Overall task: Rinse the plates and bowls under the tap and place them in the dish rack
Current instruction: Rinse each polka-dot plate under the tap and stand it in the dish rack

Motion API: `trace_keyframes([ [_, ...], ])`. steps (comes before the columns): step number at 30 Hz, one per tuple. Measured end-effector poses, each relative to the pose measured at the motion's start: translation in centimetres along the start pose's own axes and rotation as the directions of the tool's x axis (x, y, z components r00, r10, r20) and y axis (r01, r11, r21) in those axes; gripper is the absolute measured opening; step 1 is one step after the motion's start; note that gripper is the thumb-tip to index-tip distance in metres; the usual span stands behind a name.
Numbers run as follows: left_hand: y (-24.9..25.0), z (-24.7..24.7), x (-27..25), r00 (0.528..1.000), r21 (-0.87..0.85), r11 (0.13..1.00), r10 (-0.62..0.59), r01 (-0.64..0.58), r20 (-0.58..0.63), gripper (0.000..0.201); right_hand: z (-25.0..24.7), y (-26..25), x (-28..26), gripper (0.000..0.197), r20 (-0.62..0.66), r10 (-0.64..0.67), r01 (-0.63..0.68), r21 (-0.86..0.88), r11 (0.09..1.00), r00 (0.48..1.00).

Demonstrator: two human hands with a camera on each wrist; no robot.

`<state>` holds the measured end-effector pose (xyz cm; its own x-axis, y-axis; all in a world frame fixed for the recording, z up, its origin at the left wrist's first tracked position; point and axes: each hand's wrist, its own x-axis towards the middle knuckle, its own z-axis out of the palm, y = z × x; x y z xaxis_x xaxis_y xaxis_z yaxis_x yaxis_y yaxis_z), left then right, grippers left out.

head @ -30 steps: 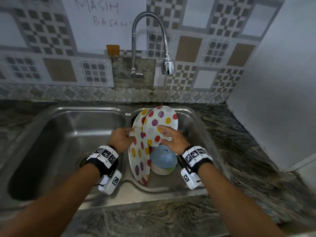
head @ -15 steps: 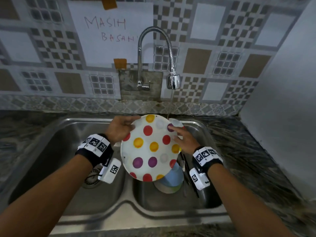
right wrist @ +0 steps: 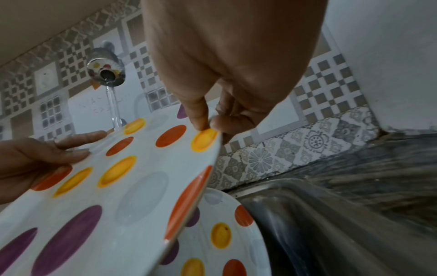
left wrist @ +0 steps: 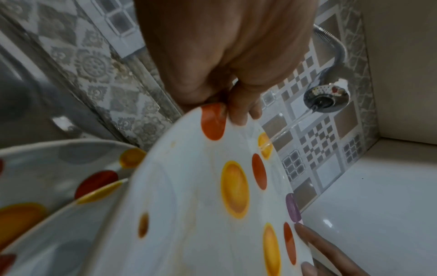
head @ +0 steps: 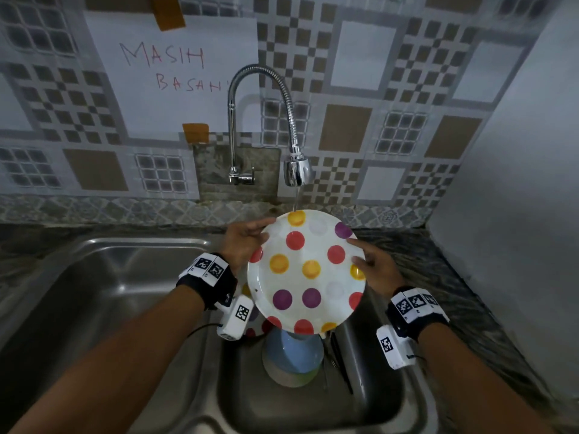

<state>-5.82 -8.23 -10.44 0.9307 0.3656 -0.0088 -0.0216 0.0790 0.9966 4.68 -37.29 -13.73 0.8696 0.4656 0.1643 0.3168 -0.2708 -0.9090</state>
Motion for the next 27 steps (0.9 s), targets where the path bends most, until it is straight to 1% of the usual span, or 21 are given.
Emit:
trace_keyframes([
  [3,-0.4,1.5,0.4,1.000,-0.022,1.000,0.003,-0.002,0.027,0.036,-1.2,0.9,-0.9,0.040,0.020,0.019,-0.020,0.037,0.999,1.000],
  [5,-0.8,2.3,0.8,0.999,-0.026,0.999,-0.019,0.021,0.050,0.034,-1.8,1.8,-1.3,0.043,0.014,0.041,-0.042,0.048,0.998,0.999],
  [8,-1.3,3.1,1.4,0.998,-0.026,0.999,-0.025,0.027,0.061,0.031,-2.5,2.6,-2.0,0.043,-0.015,0.044,-0.043,0.073,0.996,0.999],
  [11,-1.2,3.9,1.6,0.997,-0.024,1.000,0.007,-0.005,0.075,0.032,-3.1,2.5,-2.3,0.040,-0.072,0.042,-0.036,0.080,0.996,0.997],
  [15,-0.7,4.6,2.2,0.994,-0.059,0.997,0.046,-0.040,0.102,0.031,-3.7,1.6,-2.0,0.038,-0.150,0.019,-0.001,0.120,0.993,0.989],
  [19,0.3,4.7,2.5,0.990,-0.118,0.991,0.075,-0.061,0.121,0.028,-4.2,0.2,-1.4,0.036,-0.159,-0.040,0.064,0.147,0.987,0.986],
  [22,0.7,4.2,2.6,0.989,-0.180,0.981,0.098,-0.077,0.112,0.025,-4.0,-1.0,-0.6,0.034,-0.164,-0.069,0.090,0.124,0.988,0.984],
  [27,1.3,3.2,2.6,0.990,-0.257,0.960,0.127,-0.107,0.061,0.025,-4.0,-3.1,1.1,0.031,-0.185,-0.109,0.127,0.089,0.988,0.977],
])
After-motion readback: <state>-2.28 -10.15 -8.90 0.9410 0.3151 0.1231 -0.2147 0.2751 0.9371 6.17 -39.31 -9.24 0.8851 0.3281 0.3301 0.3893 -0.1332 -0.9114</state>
